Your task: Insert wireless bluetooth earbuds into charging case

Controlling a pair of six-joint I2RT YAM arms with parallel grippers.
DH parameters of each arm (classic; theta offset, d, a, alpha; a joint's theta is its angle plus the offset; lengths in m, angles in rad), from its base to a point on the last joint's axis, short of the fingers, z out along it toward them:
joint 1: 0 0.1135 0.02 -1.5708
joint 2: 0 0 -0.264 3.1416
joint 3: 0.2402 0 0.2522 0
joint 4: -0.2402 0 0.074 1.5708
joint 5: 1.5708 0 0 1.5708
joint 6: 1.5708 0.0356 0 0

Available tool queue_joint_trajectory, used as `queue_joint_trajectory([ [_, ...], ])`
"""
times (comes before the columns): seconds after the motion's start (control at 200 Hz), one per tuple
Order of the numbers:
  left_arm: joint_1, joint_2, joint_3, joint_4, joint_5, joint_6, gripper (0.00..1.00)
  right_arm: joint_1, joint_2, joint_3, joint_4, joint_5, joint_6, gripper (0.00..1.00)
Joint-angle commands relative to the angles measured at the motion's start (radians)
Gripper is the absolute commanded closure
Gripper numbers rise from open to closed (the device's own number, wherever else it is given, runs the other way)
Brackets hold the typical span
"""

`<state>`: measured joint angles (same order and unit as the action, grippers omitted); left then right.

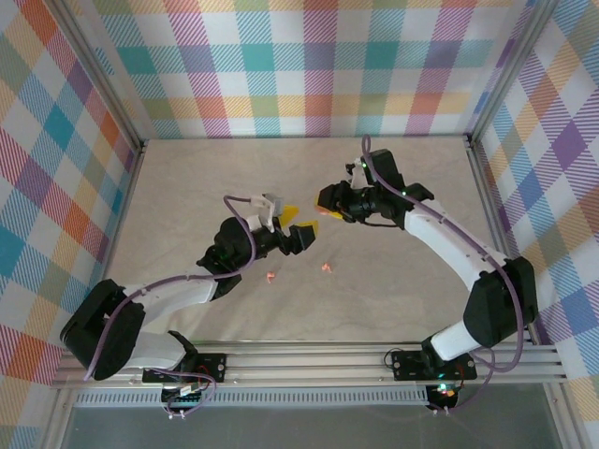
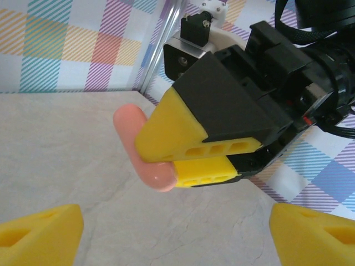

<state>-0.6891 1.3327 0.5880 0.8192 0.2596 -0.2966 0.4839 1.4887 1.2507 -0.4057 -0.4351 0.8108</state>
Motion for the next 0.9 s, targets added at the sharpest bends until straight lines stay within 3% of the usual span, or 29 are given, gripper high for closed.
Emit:
queue_joint_trajectory([
  [0.0, -0.016, 0.032, 0.024, 0.157, -0.029, -0.027, 0.15, 0.007, -0.032, -0.008, 0.083, -0.022, 0.094, 0.63],
  [0.29, -0.016, 0.133, 0.054, 0.294, -0.054, -0.098, 0.25, 0.018, -0.084, -0.027, 0.136, -0.019, 0.181, 0.60],
  [0.895, -0.028, 0.320, 0.182, 0.396, -0.041, -0.135, 0.43, 0.021, -0.116, -0.074, 0.215, -0.043, 0.284, 0.61],
])
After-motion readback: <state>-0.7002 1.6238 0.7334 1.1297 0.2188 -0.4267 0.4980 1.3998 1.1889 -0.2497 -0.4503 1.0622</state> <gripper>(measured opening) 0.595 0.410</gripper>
